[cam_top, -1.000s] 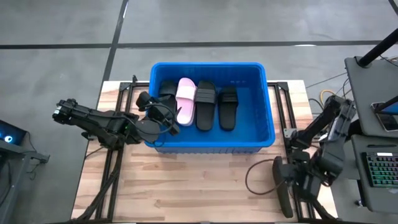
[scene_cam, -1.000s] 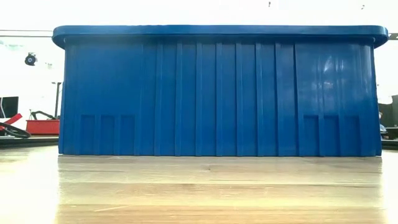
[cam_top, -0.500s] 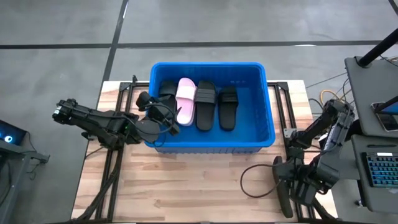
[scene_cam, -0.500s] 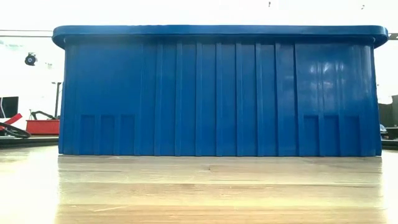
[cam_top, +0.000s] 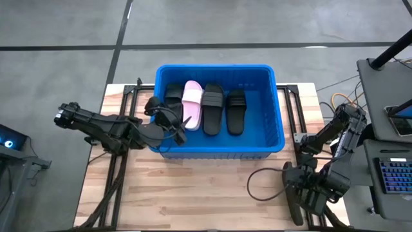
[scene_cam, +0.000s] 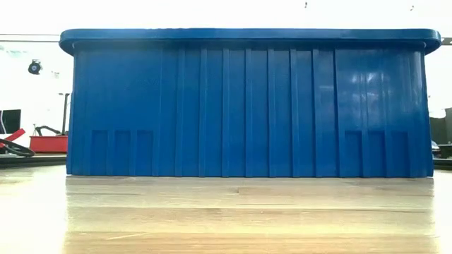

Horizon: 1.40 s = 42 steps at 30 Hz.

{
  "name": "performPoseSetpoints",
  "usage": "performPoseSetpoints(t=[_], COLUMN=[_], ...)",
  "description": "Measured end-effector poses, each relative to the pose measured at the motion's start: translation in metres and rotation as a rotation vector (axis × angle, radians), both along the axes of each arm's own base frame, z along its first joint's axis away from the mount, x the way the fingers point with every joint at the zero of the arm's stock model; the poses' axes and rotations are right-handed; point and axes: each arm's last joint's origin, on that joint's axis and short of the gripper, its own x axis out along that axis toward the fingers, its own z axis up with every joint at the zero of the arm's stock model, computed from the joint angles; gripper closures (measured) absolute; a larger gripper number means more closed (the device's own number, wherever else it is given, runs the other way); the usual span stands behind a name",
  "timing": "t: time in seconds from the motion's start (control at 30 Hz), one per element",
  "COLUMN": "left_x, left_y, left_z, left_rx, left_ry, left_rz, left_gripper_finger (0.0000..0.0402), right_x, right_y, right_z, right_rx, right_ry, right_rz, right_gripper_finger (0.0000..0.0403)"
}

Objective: Pick and place slides into bin
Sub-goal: Put the black slipper into the blue container

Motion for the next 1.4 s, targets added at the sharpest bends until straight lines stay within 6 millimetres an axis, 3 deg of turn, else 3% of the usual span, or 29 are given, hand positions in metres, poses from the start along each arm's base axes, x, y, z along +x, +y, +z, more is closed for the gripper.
performPoseSetpoints(t=[0.43, 0.87, 1.07, 1.4], left_x=[0.002, 0.003, 0.003, 0.007], left_y=[-0.001, -0.001, -0.001, -0.002], left_z=[-0.002, 0.000, 0.001, -0.003], left_rx=[0.000, -0.006, -0.011, -0.004], left_ry=[0.005, -0.013, -0.027, -0.011], left_rz=[0.001, 0.002, 0.002, 0.003], left_gripper_finger=[0.0135, 0.0135, 0.0135, 0.0135], right_x=[-0.002, -0.029, -0.029, -0.030], right_y=[0.003, 0.012, 0.015, 0.024], right_z=[0.000, -0.015, -0.015, -0.027], right_rx=[0.016, -0.001, 0.006, -0.003], right_ry=[-0.018, -0.033, -0.121, -0.111], right_rz=[-0.004, -0.111, -0.118, -0.078], right_gripper_finger=[0.0172, 0.0172, 0.0172, 0.0172])
